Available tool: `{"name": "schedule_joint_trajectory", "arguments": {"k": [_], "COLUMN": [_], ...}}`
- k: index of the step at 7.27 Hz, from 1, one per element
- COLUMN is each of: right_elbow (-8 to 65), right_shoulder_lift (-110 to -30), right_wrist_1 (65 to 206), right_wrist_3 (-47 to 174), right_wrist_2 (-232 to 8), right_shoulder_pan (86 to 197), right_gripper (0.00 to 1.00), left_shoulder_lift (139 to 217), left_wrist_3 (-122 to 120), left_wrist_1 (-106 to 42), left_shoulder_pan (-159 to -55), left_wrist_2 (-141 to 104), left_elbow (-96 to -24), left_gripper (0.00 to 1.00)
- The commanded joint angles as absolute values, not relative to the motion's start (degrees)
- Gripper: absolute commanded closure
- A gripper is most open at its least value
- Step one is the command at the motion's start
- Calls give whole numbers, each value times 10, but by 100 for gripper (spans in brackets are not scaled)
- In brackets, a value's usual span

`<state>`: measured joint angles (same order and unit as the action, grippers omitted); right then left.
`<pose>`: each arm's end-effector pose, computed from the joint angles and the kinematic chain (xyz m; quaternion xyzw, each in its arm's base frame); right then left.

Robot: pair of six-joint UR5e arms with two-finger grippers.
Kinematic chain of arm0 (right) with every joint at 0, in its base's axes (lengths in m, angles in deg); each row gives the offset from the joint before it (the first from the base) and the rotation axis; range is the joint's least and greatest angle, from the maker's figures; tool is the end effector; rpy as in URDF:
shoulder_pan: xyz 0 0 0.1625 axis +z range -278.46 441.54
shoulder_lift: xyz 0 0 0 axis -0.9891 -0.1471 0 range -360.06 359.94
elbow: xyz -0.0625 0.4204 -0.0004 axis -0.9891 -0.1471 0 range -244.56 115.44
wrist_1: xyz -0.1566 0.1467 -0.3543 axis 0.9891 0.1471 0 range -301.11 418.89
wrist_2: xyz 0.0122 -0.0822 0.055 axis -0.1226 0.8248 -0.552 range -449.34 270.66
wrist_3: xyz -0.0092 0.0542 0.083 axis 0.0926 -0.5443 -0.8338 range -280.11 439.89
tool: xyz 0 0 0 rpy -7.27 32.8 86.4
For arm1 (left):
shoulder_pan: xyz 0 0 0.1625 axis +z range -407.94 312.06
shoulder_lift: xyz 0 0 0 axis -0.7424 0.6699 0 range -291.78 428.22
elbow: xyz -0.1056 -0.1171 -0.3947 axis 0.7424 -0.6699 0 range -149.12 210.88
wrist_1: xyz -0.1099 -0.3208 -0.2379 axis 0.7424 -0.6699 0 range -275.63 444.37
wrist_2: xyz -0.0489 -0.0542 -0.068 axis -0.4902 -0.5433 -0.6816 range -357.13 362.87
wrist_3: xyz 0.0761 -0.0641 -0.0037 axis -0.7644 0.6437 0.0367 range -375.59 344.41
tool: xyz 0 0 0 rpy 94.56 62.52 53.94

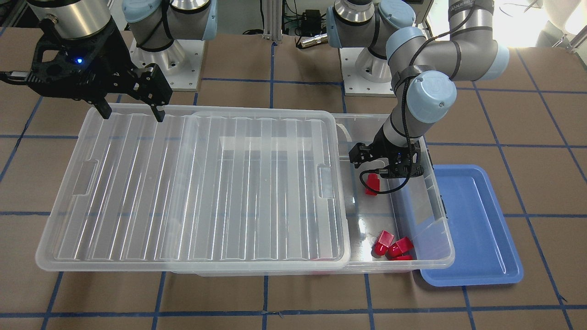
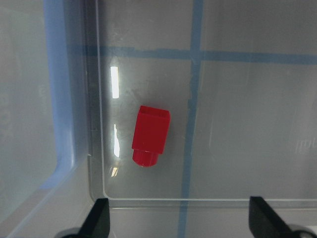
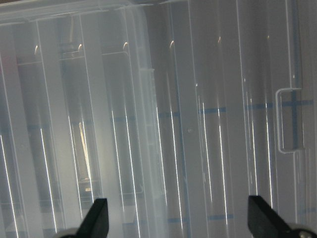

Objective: Place red block in blue tray from box

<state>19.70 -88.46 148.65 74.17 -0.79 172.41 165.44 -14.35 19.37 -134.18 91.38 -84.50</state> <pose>0.1435 -0.5070 0.5232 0.0418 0.9985 -0.0333 0.0146 -0.1049 -0.4775 0.2610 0.0444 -0.9967 -0.0659 0.0144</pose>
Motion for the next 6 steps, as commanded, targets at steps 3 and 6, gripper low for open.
{"name": "schedule_joint_trajectory", "arguments": {"k": [3,6], "right_elbow": [202,205], "right_shoulder_lift": [-885,-882], "right_wrist_1": [1496,1507], "right_wrist_3": [736,738], "right_wrist_2": [15,9], "right_shoulder_pan": [1724,1724], "right_gripper": [0,0], "left_shoulder_lift": [1678,1686], "left_wrist_3": [-136,-137], "left_wrist_1": [230,250], "left_shoulder_pan": [-1342,-1342], "left_wrist_2": [915,916], "left_elbow": [-862,-863], "left_gripper": [0,0]}}
